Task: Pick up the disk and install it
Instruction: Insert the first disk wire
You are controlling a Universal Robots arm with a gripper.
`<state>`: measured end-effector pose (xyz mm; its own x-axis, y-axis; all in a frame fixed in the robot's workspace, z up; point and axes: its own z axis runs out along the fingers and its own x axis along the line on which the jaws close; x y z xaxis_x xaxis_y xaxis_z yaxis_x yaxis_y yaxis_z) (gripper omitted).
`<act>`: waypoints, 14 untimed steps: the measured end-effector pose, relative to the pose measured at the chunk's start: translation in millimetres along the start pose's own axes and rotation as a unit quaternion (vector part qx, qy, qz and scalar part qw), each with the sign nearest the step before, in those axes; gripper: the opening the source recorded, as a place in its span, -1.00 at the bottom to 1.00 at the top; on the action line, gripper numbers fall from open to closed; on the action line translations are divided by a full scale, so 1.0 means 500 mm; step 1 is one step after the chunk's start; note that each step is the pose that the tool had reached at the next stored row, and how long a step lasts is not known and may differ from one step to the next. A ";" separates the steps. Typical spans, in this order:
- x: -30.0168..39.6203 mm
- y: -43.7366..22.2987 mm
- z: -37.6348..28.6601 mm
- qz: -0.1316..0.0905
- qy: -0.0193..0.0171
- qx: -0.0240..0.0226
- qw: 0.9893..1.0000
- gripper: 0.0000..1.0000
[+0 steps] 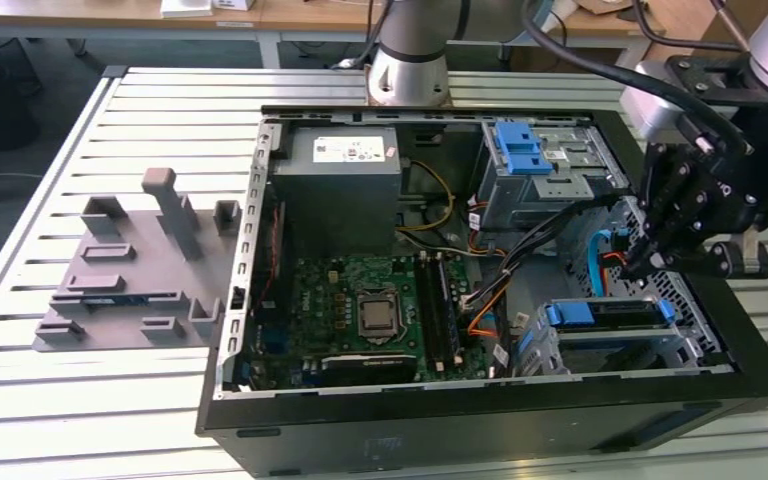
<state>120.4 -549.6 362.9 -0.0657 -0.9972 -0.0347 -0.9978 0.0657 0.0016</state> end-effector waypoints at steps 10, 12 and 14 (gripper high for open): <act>-0.005 -0.001 0.012 0.000 0.000 0.000 1.000 -0.50; -0.005 -0.001 0.017 0.000 0.000 0.000 1.000 -0.50; -0.006 -0.001 0.020 0.000 0.000 0.000 1.000 -0.50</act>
<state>121.3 -546.5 352.9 -0.0657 -0.9972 -0.0344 -0.9978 0.0657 0.0015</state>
